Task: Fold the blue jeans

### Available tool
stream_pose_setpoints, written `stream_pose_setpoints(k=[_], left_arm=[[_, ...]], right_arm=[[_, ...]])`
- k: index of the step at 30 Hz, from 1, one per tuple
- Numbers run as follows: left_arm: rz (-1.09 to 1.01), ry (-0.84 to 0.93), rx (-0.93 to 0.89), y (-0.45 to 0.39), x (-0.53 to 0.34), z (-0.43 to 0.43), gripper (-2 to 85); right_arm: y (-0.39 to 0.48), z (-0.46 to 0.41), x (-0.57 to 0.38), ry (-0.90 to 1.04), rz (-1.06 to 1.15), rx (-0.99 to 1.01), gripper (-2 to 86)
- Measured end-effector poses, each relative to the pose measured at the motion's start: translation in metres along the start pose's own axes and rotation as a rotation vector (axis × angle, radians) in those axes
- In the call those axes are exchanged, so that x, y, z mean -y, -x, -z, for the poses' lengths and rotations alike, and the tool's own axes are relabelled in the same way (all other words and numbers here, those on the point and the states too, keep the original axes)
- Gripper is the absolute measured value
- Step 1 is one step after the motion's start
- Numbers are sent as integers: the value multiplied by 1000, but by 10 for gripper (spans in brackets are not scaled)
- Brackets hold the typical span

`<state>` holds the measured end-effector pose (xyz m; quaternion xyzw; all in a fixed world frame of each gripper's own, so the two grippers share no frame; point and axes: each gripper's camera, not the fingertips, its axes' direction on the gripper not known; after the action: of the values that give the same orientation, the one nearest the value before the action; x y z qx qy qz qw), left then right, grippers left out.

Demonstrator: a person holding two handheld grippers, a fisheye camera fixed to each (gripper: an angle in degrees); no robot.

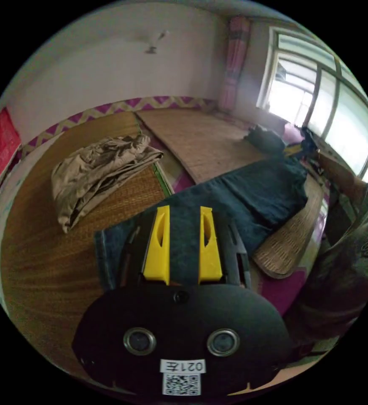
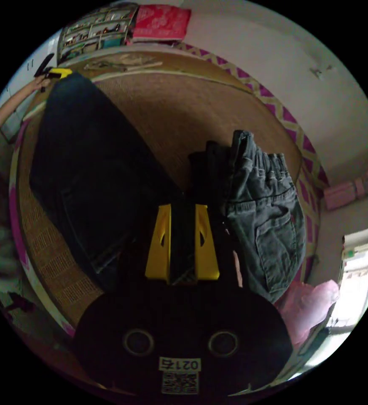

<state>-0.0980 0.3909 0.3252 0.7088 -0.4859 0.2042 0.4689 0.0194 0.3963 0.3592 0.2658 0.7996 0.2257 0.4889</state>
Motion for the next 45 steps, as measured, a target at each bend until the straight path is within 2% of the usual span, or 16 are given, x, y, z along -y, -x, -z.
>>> stream_pose_setpoints(k=[6,13,15,22,27,30,32,34,38,42,45], left_arm=[[-88,92,36,8,13,3,111],[-143,219,15,13,6,1,87],[-151,161,48,11,-1,18,6],[-186,-108,39,-7,-41,107,-9],[-268,-295,-25,-51,-110,214,-9],[-254,-313,-54,-71,-163,253,-10],[-222,-306,-85,-80,-196,265,-10],[-198,-282,-170,-86,-226,267,-9],[-80,-159,-164,-95,-272,237,-9],[94,-223,-238,-80,-300,231,-8],[119,-265,-289,-76,-312,251,-5]], right_arm=[[0,18,7,30,103,51,-2],[12,54,-17,-71,100,35,-10],[15,63,-23,-87,76,31,-10],[23,114,-56,-187,37,50,-10],[60,211,-140,-411,37,118,-10],[99,248,-199,-463,59,160,-10],[124,253,-230,-418,67,184,-10],[147,246,-255,-362,61,218,-10],[179,197,-290,-262,-15,329,-9],[193,160,-302,-232,-95,342,-5],[197,168,-309,-234,-120,336,1]])
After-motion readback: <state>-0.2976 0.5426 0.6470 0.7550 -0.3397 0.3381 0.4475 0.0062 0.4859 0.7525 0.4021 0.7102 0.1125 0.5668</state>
